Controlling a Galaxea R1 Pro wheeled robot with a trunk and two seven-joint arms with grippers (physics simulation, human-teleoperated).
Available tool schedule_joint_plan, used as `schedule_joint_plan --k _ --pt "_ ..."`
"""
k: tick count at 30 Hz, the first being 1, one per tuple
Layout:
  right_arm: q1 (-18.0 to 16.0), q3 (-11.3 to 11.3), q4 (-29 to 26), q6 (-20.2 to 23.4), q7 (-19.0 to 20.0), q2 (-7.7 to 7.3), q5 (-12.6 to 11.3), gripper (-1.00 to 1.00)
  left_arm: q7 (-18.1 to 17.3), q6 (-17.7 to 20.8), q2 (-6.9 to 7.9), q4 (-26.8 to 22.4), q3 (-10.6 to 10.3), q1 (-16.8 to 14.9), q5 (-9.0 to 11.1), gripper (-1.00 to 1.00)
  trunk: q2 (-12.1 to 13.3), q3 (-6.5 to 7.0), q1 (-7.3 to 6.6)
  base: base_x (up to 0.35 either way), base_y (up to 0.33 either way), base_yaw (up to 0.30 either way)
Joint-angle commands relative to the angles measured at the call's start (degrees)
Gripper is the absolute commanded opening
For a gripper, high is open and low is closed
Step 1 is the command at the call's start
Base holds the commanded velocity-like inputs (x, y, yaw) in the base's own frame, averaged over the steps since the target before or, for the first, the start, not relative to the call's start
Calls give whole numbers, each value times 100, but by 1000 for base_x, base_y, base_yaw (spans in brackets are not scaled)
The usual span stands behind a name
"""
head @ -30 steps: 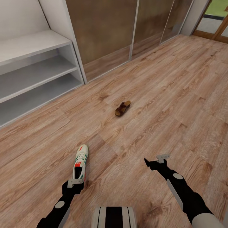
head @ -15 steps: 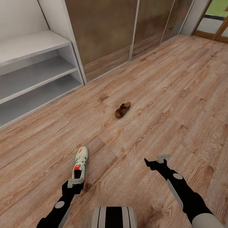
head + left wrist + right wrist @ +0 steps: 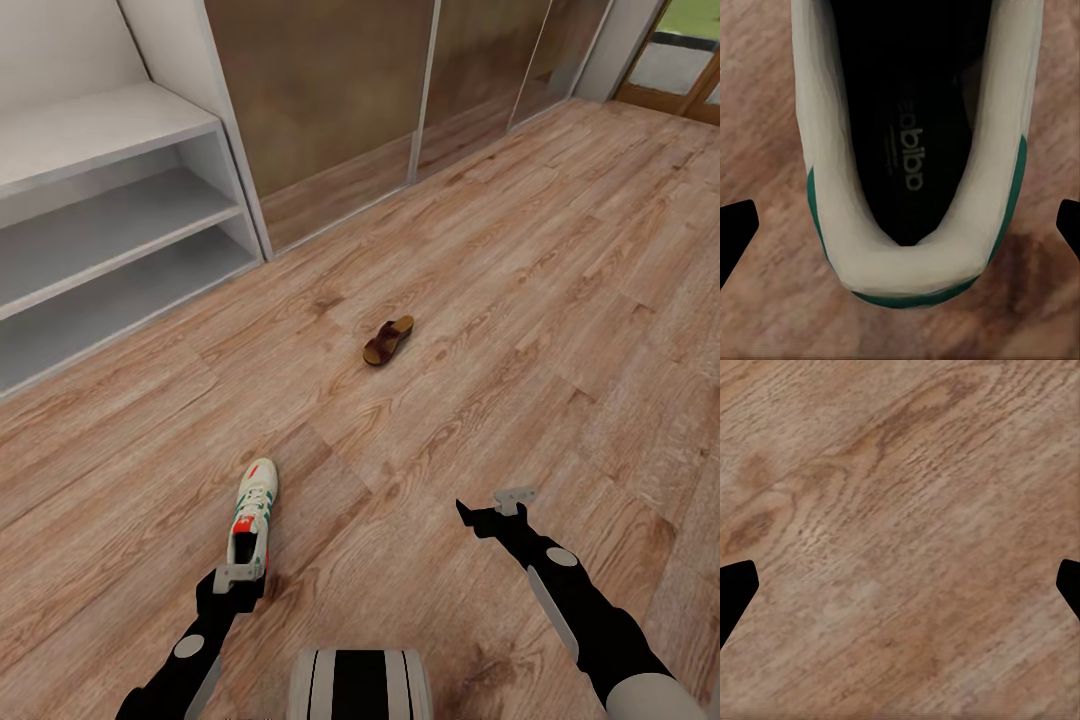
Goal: Pick up the two gym shoes and the two sandals from the corridor floor and place them onto the hallstand (shoe rack) in the corridor, making sure they are on the rack and not on the floor. Arrange them so the two gym shoes are next to each other and the two sandals are next to each other.
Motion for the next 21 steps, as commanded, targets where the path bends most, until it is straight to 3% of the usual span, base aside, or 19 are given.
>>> schedule_joint_plan --k 1,21 --pt "-1 12 -8 34 3 -6 -62 100 8 -21 -8 -2 32 -3 -61 100 -1 -4 -1 0 0 0" --pt "-1 12 -8 35 3 -6 -63 100 8 -21 8 3 32 -3 -53 100 -1 -4 -1 34 0 0"
